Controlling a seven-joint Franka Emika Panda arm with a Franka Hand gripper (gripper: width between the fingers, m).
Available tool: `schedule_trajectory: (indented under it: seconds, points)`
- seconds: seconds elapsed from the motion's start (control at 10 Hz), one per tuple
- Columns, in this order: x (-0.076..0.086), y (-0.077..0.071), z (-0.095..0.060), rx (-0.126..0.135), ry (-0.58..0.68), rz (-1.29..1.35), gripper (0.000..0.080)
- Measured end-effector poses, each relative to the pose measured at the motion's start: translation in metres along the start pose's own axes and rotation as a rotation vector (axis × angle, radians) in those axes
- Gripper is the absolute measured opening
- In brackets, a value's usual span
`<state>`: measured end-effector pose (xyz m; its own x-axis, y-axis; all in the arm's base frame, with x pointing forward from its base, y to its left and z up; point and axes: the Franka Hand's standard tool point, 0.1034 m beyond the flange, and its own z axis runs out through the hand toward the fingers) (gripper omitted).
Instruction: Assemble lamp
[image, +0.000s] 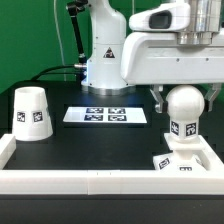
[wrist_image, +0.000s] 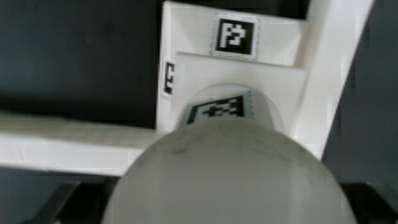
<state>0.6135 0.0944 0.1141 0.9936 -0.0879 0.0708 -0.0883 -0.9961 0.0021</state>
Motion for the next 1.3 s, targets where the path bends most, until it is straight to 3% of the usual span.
schedule_trajectory:
  seconds: [0.2, 0.6, 1.0, 1.3]
  points:
    - [-0.004, 0.0, 0.001, 0.004, -0.024, 0.227, 0.0579]
    - [-0.005, -0.001, 0.002, 0.002, -0.032, 0.424, 0.0579]
    - [-0.011, -0.009, 0.004, 0.018, -0.056, 0.801, 0.0579]
    - [-0.012, -0.012, 0.004, 0.06, -0.108, 1.142, 0.0579]
